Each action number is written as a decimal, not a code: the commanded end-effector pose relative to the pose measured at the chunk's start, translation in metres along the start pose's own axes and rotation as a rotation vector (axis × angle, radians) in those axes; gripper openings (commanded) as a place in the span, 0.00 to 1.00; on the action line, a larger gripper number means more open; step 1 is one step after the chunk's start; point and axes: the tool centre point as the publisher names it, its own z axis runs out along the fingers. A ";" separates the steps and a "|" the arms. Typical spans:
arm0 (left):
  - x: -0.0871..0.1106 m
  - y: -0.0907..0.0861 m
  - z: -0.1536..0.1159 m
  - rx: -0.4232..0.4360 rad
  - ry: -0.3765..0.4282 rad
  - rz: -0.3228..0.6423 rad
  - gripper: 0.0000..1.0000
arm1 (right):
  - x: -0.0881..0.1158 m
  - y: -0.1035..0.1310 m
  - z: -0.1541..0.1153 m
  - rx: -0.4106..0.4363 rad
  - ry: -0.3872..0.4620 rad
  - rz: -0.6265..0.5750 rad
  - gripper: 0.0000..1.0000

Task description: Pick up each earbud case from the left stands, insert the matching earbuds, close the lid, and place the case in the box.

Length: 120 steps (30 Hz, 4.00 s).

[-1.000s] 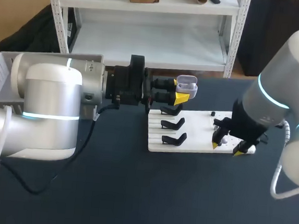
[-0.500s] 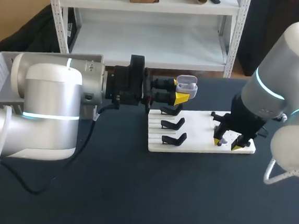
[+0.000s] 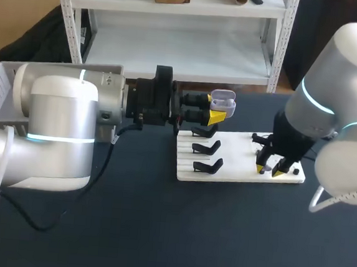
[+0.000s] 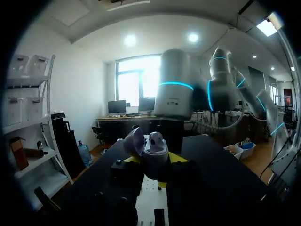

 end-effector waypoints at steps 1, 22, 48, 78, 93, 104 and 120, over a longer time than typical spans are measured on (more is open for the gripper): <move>0.001 0.000 0.000 -0.003 -0.004 0.001 0.00 | -0.002 0.001 0.000 0.002 0.005 0.001 0.32; 0.001 0.000 0.000 -0.003 -0.004 0.001 0.00 | 0.001 -0.001 0.003 0.015 0.019 0.012 0.04; 0.001 0.000 0.000 -0.003 -0.004 0.001 0.00 | 0.009 0.019 -0.127 0.155 -0.055 0.082 0.00; 0.001 0.000 0.000 -0.003 -0.004 0.001 0.00 | 0.006 0.166 -0.221 0.141 -0.081 -0.488 0.00; 0.001 0.000 0.000 -0.003 -0.004 0.001 0.00 | 0.000 0.171 -0.194 0.166 -0.040 -0.561 0.00; 0.001 0.000 0.000 -0.003 -0.004 0.001 0.00 | 0.000 0.166 -0.180 0.165 -0.006 -0.559 0.00; 0.001 0.000 0.000 -0.003 -0.004 0.001 0.00 | 0.001 0.163 -0.176 0.163 0.007 -0.550 0.00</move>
